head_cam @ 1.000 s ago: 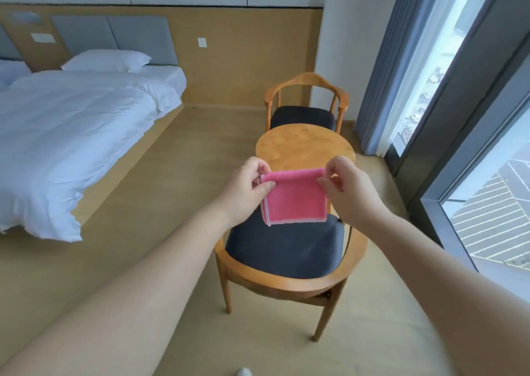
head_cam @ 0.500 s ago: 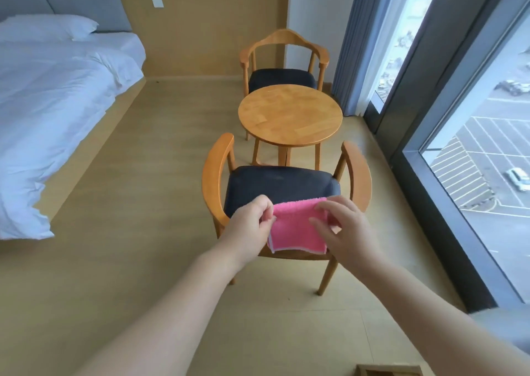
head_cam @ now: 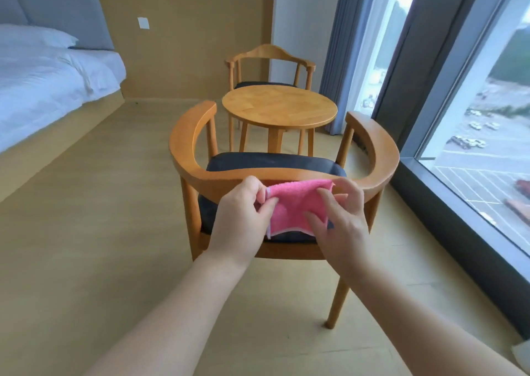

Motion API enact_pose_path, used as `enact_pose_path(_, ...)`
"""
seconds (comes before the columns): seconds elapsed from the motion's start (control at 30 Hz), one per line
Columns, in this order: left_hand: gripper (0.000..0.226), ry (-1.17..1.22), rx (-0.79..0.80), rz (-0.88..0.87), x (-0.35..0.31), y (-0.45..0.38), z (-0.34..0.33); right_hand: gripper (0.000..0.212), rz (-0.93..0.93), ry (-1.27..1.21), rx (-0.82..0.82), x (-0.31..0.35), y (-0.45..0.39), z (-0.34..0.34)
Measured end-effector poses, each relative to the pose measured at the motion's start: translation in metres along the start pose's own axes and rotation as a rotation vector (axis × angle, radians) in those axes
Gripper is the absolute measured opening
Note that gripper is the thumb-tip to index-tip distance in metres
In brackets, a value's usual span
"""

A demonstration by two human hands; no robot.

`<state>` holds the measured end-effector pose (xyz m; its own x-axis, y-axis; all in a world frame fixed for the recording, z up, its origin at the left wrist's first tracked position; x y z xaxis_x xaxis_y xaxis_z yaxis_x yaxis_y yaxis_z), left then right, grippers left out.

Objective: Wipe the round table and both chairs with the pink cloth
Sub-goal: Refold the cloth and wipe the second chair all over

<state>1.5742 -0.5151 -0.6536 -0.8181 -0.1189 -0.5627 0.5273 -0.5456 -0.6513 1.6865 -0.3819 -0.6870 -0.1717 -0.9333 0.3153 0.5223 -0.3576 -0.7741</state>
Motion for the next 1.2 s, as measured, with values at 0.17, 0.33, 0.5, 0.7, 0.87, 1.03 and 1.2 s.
enact_pose_path(0.17,0.03,-0.062,-0.247,-0.196,0.016,0.006,-0.029,0.033,0.086,0.247,-0.271,-0.03,0.011,-0.03)
enact_pose_path(0.33,0.028,-0.049,-0.33,-0.273,0.036,0.014,-0.047,0.054,0.229,0.272,-0.35,-0.031,0.024,-0.044)
enact_pose_path(0.5,0.029,-0.071,-0.268,-0.308,0.036,0.008,-0.044,0.046,0.179,0.205,-0.313,-0.022,0.035,-0.061)
enact_pose_path(0.7,0.023,0.052,-0.239,-0.351,0.043,0.015,-0.028,0.055,0.013,0.258,-0.286,-0.012,0.023,-0.08)
enact_pose_path(0.87,0.027,-0.023,-0.151,-0.295,0.055,0.034,-0.034,0.063,-0.015,0.299,-0.26,-0.039,0.032,-0.09)
enact_pose_path(1.03,0.033,0.006,-0.029,-0.252,0.066,0.047,-0.05,0.065,-0.171,0.17,-0.218,-0.073,0.036,-0.086)
enact_pose_path(1.2,0.035,-0.06,0.108,-0.313,0.075,0.059,-0.06,0.063,-0.306,0.008,-0.219,-0.113,0.035,-0.074)
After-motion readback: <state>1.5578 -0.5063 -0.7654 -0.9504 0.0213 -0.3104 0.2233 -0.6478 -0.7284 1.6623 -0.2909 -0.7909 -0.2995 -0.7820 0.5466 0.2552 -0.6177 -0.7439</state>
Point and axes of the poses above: each hand's wrist, its own y-axis away from the middle knuckle, its own z-axis out of the back of the hand, x = y × z, the point moved 3 cm from there along -y, towards the middle knuckle, and after that the axes turned 8 degrees about -z, right-handed, at the moved point
